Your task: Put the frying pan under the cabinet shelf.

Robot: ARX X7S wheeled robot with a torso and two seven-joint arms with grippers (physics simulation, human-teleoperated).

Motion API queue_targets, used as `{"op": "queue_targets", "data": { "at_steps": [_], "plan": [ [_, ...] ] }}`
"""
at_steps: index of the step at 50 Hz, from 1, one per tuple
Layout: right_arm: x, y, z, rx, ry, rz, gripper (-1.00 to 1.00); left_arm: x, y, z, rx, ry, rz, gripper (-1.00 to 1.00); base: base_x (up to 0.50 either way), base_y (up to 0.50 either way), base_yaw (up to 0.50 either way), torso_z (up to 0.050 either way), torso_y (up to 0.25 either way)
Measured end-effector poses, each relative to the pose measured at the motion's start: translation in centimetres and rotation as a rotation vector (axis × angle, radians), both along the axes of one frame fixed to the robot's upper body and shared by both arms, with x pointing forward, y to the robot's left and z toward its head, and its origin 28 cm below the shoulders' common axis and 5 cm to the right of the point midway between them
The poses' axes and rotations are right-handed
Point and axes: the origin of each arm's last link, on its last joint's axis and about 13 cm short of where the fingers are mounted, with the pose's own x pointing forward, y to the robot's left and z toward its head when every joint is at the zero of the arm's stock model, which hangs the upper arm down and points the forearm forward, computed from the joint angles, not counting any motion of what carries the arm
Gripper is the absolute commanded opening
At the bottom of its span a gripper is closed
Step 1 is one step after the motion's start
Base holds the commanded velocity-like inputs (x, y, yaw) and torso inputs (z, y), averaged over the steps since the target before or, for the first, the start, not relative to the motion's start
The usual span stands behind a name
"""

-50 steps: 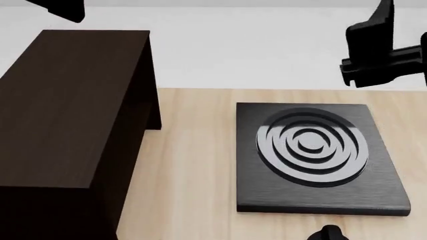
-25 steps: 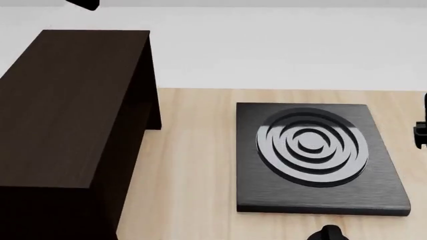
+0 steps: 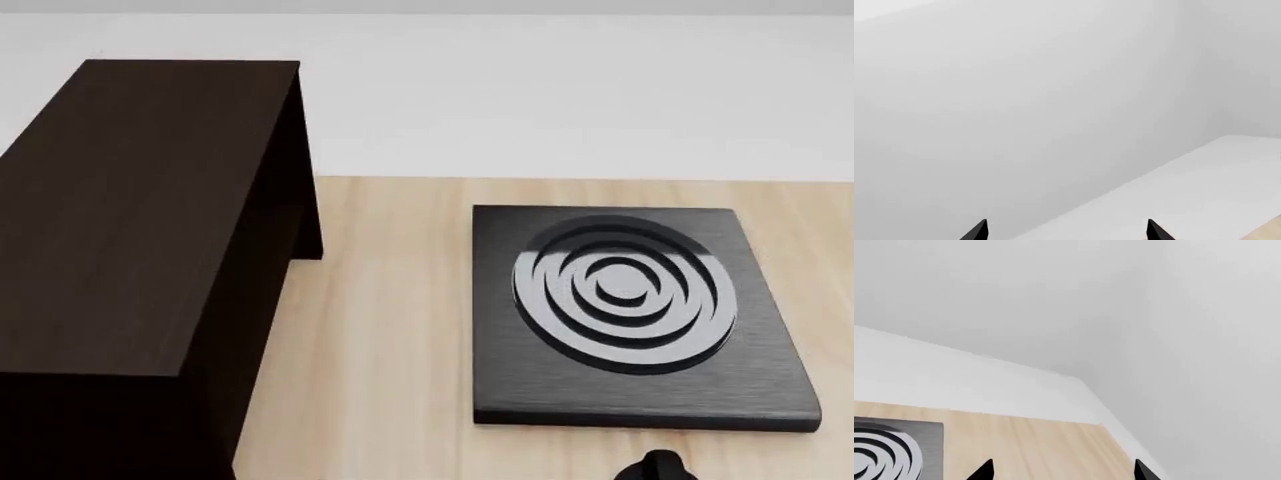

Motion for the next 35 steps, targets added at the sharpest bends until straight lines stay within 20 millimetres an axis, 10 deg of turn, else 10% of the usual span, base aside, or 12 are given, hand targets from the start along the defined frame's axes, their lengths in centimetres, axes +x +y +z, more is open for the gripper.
{"op": "queue_targets", "data": {
  "at_steps": [35],
  "plan": [
    [-1.7,-2.4,-2.4,-0.001,0.177,-0.128,1.0,0.1,-0.2,-0.4,0.005,0.004,-0.016,1.0,0.0,0.0,0.0,0.0,0.0]
  ]
}}
